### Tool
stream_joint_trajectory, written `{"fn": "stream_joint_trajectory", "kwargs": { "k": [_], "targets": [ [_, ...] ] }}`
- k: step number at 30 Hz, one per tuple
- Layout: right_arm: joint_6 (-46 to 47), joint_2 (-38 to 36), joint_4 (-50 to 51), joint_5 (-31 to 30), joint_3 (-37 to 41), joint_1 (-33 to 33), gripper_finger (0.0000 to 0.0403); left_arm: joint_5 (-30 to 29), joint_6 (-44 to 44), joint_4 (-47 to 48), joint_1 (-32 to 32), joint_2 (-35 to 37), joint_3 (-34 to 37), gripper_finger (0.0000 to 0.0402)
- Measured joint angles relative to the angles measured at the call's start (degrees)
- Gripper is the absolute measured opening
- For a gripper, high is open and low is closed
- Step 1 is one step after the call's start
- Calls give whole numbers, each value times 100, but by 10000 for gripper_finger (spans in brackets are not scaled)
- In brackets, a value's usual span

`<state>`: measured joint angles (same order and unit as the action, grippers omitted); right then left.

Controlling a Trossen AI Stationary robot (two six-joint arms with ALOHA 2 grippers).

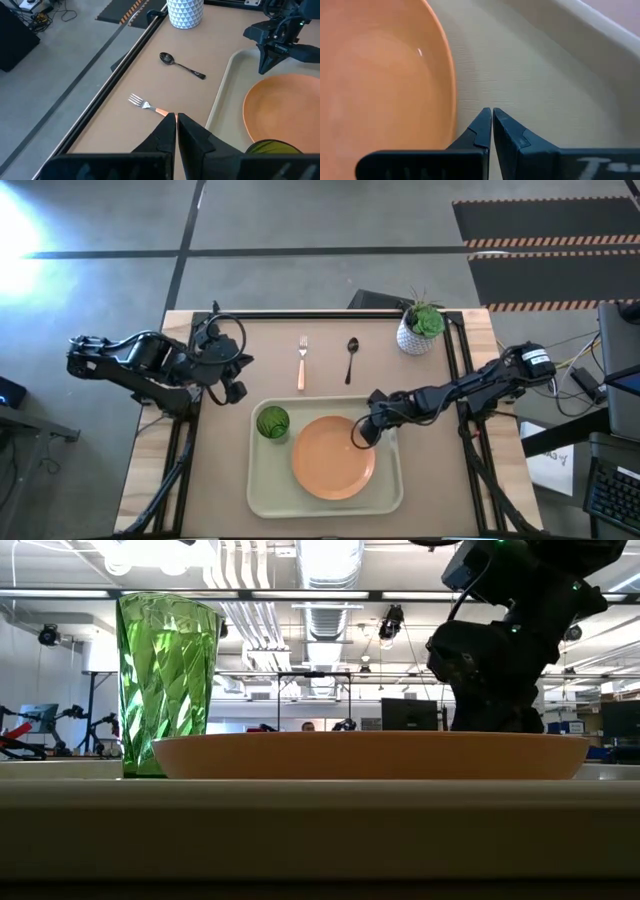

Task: Pick and place plate/cup/fork/spoon on tray
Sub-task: Adjust the orange plate

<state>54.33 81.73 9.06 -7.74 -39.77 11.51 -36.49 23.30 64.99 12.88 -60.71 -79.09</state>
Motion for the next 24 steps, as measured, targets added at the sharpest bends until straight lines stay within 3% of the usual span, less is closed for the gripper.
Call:
{"fn": "stream_joint_trajectory", "kwargs": {
  "k": [13, 24],
  "targets": [
    [511, 667, -509, -227, -57, 553, 9, 0, 3, -2, 0, 0, 0, 0],
    [110, 886, -509, -56, -634, 553, 9, 0, 5, -1, 0, 0, 0, 0]
  ]
}}
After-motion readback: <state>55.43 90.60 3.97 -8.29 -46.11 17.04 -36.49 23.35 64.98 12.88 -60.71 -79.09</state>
